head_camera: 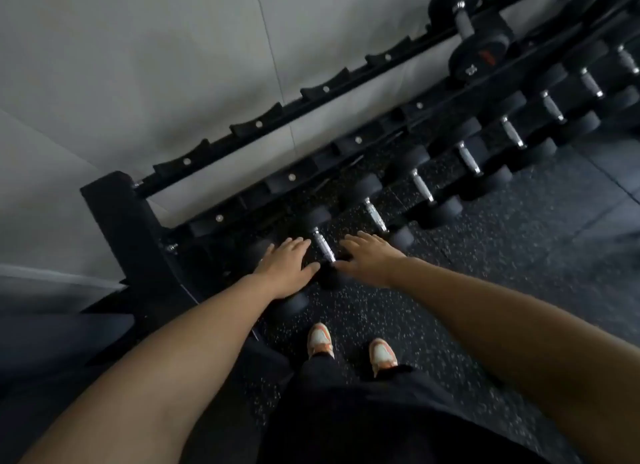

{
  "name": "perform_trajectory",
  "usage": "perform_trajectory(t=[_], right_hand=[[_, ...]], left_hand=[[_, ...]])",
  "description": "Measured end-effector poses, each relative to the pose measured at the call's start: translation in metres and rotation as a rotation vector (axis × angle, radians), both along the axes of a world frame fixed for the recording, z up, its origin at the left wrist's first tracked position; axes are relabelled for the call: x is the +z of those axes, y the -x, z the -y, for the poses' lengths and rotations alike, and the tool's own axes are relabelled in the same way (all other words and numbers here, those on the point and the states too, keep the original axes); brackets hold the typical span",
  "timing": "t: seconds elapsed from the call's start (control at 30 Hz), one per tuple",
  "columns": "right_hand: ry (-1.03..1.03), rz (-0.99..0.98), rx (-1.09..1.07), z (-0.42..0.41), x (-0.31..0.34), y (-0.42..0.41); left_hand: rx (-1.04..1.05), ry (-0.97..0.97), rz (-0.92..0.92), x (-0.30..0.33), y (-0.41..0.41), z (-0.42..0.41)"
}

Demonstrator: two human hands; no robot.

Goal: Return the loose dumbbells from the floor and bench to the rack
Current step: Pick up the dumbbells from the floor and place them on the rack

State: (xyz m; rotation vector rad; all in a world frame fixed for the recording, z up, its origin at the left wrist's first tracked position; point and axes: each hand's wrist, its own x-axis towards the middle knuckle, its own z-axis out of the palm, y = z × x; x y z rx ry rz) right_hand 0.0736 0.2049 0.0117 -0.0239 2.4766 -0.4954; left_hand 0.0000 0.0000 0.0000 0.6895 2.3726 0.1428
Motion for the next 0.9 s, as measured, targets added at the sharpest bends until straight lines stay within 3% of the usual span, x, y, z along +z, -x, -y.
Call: perform_trajectory(t=[0.5,0.9], right_hand=[[0.06,0.264,-0.468,0.019,-0.061,-0.119],[0.173,0.255,-0.783,-0.079,-0.071,-0.203]], left_hand=[[-0.314,0.101,0.289,-0.062,-0.038,-0.027],[-0.546,0.289,0.337,-0.07,-0.076,-0.155]])
